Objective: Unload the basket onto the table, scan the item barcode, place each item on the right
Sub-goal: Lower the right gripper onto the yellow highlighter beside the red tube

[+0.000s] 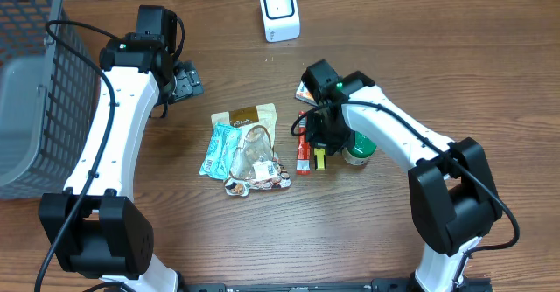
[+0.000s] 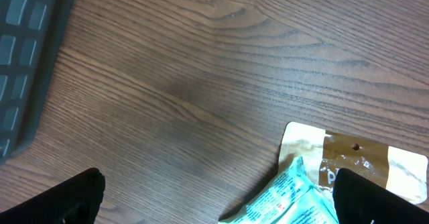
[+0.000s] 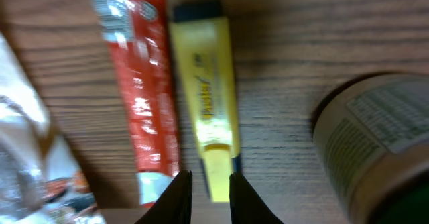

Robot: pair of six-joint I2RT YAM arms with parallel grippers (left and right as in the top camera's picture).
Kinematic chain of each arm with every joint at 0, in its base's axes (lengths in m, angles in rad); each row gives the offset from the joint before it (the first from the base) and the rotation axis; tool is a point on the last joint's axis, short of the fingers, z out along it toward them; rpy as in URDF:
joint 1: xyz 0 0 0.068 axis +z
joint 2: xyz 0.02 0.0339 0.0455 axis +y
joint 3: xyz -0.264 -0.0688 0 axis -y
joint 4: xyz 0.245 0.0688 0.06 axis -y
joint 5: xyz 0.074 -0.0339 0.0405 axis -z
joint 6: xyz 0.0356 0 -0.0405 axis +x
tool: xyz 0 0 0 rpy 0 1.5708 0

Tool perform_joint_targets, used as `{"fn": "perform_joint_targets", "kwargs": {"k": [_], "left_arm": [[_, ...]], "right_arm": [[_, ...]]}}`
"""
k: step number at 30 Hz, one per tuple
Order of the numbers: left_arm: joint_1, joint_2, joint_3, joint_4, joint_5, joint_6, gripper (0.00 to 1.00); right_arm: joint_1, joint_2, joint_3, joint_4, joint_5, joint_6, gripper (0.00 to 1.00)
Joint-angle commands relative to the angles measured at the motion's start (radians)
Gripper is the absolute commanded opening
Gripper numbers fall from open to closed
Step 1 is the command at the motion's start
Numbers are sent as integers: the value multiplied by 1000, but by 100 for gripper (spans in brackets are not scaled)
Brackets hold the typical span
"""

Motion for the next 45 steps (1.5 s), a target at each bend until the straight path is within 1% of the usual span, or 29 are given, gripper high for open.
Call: {"fn": "perform_joint_targets", "kwargs": {"k": [1, 6, 13, 14, 22, 30, 33, 45], "left_arm": [[-1, -3, 17, 1, -13, 0, 100], [-1, -3, 17, 1, -13, 0, 100], [-1, -3, 17, 1, -13, 0, 100], [-1, -3, 17, 1, -13, 0, 100], [-1, -3, 17, 1, -13, 0, 100], [-1, -3, 17, 1, -13, 0, 100], [-1, -3, 17, 1, -13, 0, 100], [-1, -3, 17, 1, -13, 0, 100]], "right_arm": [[0, -12, -42, 24, 11, 3, 20], [0, -12, -63, 19, 36, 3, 22], [0, -12, -63, 30, 18, 3, 34], [0, -12, -63, 29, 10, 3, 34], [26, -12, -64, 35, 9, 3, 34], [75, -12, -64, 45, 98, 4, 34], [75, -12, -64, 46, 100, 30, 34], [75, -12, -69, 51, 100, 30, 34]]}}
